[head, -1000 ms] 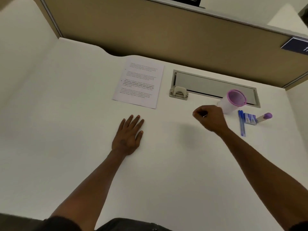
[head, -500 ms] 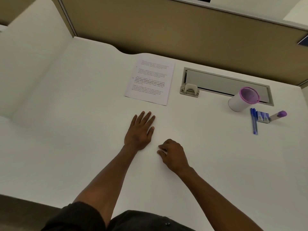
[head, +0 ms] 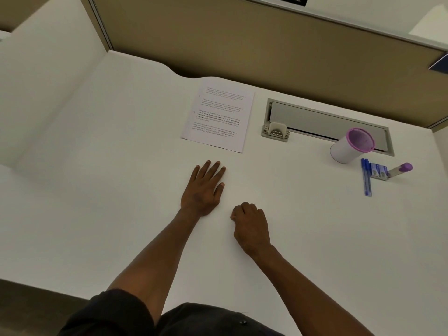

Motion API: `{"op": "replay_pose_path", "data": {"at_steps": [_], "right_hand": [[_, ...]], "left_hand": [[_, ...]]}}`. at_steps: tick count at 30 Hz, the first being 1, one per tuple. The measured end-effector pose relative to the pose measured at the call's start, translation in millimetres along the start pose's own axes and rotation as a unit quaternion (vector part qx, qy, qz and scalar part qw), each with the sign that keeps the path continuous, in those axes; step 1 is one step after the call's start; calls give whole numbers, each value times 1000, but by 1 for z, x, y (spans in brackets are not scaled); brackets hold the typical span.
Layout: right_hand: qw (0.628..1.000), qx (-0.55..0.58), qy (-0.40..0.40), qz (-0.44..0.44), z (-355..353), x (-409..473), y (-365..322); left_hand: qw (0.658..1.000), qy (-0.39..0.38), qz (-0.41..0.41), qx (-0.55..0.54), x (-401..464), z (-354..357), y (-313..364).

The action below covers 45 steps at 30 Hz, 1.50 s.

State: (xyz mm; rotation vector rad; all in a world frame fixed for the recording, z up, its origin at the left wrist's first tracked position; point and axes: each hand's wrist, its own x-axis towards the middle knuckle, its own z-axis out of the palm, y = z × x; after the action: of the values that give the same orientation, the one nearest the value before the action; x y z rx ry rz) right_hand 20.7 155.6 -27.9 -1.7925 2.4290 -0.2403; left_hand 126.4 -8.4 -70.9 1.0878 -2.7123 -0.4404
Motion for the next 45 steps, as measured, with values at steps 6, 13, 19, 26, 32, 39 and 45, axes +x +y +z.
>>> {"op": "replay_pose_path", "data": {"at_steps": [6, 13, 19, 26, 32, 39, 45], "right_hand": [[985, 128, -55, 97, -12, 11, 17], [772, 540, -81, 327, -45, 10, 47], [814, 486, -80, 309, -34, -3, 48], [961, 230, -21, 154, -14, 1, 25], [982, 157, 8, 107, -6, 1, 18], [993, 79, -9, 83, -9, 9, 12], [998, -26, -42, 31, -6, 5, 10]], "left_hand": [[1000, 5, 2, -5, 0, 0, 1], [1000, 26, 8, -9, 0, 0, 0], [1000, 26, 10, -8, -1, 0, 1], [1000, 14, 7, 0, -1, 1, 0], [1000, 10, 6, -1, 0, 1, -1], [1000, 9, 8, 0, 0, 2, -1], [1000, 12, 8, -1, -1, 0, 0]]}}
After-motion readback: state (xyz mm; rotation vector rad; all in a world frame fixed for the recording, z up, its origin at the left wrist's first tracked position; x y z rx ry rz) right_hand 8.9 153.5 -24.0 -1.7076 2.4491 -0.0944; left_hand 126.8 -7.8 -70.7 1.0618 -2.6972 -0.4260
